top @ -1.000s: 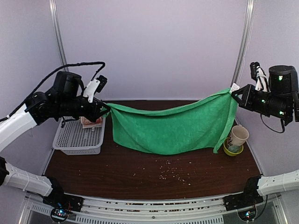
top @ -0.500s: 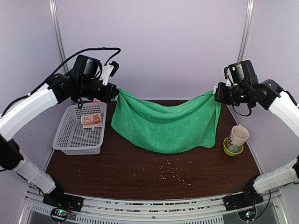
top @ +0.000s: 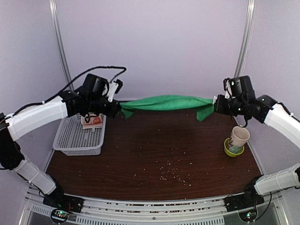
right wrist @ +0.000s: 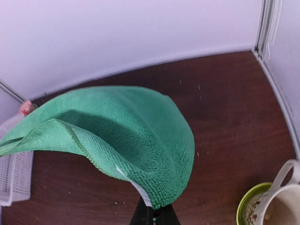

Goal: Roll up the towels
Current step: Flatten out the towel at the center of the board, then pick up the towel from the center of the board, then fold the towel at the center of the board, then move the towel to the center of the board.

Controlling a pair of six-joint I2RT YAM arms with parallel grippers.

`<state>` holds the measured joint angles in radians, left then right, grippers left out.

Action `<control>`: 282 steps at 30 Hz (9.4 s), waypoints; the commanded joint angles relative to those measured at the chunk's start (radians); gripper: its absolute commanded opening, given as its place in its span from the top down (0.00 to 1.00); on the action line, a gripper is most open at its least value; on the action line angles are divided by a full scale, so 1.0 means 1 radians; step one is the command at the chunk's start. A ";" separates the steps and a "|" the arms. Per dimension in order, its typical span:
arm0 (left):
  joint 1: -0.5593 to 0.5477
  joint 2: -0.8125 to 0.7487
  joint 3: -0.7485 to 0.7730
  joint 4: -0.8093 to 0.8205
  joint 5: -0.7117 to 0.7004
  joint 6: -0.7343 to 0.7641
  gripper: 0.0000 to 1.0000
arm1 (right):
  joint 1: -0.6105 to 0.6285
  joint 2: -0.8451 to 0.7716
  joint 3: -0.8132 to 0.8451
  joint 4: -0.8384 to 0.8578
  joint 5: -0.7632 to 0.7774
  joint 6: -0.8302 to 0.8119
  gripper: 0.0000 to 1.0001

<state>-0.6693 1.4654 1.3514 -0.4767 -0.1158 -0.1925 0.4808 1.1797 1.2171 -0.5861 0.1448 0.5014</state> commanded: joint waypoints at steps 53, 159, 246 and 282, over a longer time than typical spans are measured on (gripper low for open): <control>-0.183 0.371 -0.317 -0.029 -0.071 -0.523 1.00 | 0.019 -0.304 -0.646 0.054 -0.157 0.090 1.00; 0.190 0.550 0.334 -0.212 0.119 -0.380 0.30 | -0.196 0.531 0.060 0.109 -0.098 0.143 0.16; -0.354 1.017 0.735 -0.150 0.100 0.102 0.25 | 0.182 -0.237 -0.413 -0.082 0.093 0.270 0.47; -0.522 0.316 -0.308 0.001 0.201 0.078 1.00 | 0.334 -0.052 -0.697 0.317 -0.138 0.343 0.47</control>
<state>-1.1751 1.8202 1.0817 -0.4702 0.0593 -0.0849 0.7788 1.0580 0.5255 -0.4026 0.0277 0.8169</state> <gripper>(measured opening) 0.010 0.534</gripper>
